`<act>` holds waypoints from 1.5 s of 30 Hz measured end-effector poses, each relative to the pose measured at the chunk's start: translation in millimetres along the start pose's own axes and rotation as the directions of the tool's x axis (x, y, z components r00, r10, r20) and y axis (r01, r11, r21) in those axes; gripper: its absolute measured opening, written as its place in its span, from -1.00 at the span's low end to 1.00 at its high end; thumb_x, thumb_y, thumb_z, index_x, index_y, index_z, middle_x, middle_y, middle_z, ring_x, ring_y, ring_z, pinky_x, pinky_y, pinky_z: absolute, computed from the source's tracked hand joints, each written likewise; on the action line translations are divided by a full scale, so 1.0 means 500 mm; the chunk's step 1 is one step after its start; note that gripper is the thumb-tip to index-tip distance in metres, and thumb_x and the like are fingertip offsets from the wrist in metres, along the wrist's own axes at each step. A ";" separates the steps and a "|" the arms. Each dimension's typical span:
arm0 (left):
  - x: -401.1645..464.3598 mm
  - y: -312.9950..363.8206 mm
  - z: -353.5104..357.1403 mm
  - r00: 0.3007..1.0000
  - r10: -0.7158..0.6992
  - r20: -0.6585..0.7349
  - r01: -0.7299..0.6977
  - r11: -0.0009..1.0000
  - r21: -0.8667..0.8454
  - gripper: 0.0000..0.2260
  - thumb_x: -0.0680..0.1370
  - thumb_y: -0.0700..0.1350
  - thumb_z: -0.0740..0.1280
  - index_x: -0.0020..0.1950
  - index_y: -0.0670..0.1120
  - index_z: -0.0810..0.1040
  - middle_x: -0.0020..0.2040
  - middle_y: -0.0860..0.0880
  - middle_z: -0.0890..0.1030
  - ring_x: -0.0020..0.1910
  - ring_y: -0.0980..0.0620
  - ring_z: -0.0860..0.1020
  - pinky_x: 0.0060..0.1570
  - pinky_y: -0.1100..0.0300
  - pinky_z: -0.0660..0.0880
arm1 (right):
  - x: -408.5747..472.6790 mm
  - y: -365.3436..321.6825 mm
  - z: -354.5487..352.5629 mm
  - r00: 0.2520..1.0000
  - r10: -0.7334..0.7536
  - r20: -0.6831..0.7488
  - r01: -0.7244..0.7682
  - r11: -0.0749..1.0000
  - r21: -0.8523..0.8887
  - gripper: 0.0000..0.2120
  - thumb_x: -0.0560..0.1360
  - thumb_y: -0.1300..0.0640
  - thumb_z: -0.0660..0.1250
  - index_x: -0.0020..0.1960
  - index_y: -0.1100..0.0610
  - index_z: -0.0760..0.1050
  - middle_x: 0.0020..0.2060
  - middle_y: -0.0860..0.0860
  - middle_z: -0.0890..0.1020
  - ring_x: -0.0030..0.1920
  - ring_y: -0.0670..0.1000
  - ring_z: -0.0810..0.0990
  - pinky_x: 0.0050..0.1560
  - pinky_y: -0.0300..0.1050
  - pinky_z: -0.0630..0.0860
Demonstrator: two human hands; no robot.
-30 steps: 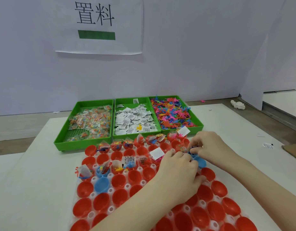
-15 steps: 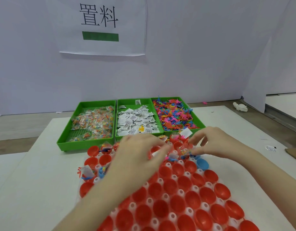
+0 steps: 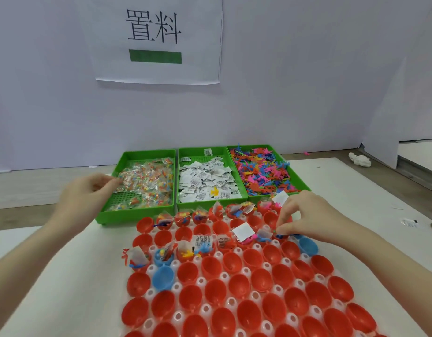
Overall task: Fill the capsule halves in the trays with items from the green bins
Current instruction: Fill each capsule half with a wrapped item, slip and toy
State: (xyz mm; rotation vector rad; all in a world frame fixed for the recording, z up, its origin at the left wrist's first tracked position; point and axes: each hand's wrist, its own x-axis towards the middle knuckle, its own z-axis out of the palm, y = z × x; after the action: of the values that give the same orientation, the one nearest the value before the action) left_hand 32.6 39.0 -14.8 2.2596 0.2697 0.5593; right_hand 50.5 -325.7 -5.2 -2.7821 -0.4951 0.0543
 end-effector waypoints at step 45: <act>0.041 -0.052 0.092 0.949 0.208 -0.236 -0.146 0.956 0.253 -0.76 0.52 -0.01 0.33 -0.07 -0.15 0.69 -0.14 -0.17 0.68 -0.07 -0.19 0.57 -0.06 0.01 0.40 | 0.236 0.046 0.017 0.902 0.309 -0.301 -0.290 0.951 0.108 -0.78 0.47 0.38 0.11 -0.28 0.34 0.48 -0.21 0.23 0.55 -0.11 0.21 0.50 -0.20 -0.03 0.33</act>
State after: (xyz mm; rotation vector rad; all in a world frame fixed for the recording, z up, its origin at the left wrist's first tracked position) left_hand 72.1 34.1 -55.5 2.4513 0.2746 0.9693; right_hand 168.0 -303.2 -18.2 -2.7082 0.0178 -0.2975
